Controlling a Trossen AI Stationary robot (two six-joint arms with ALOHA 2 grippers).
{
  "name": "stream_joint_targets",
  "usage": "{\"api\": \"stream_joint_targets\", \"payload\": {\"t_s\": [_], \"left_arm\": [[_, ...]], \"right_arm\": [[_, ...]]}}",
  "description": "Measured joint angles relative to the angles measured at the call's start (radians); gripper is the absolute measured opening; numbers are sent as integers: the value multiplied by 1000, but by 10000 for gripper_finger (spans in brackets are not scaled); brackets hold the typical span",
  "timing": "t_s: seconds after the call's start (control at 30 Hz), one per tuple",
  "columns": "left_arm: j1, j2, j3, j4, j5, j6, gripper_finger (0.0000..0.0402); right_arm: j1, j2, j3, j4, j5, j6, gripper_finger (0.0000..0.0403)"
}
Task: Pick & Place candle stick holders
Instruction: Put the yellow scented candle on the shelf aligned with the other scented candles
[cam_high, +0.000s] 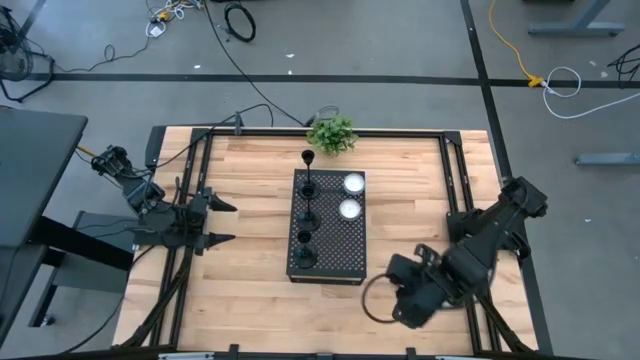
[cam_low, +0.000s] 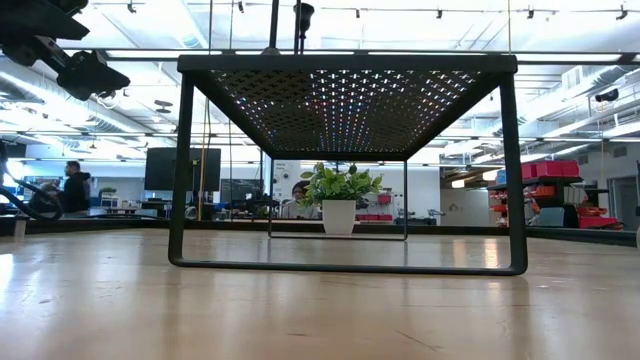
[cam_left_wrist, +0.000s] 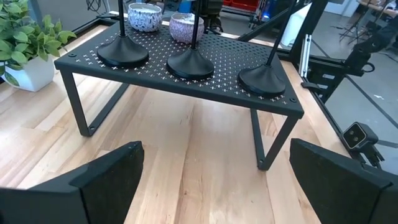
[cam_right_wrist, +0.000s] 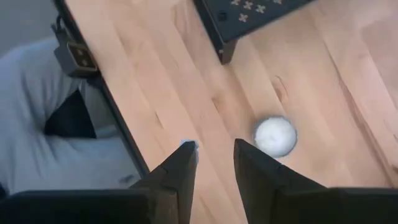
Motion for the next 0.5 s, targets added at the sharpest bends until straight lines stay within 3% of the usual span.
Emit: {"api": "stream_joint_targets", "payload": {"t_s": [0.17,0.5], "left_arm": [[0,0,0,0,0,0,399],[0,0,0,1,0,-8,399]], "right_arm": [[84,7,-52,9,45,141,109],[120,10,-364,85,-58,338,109]]}}
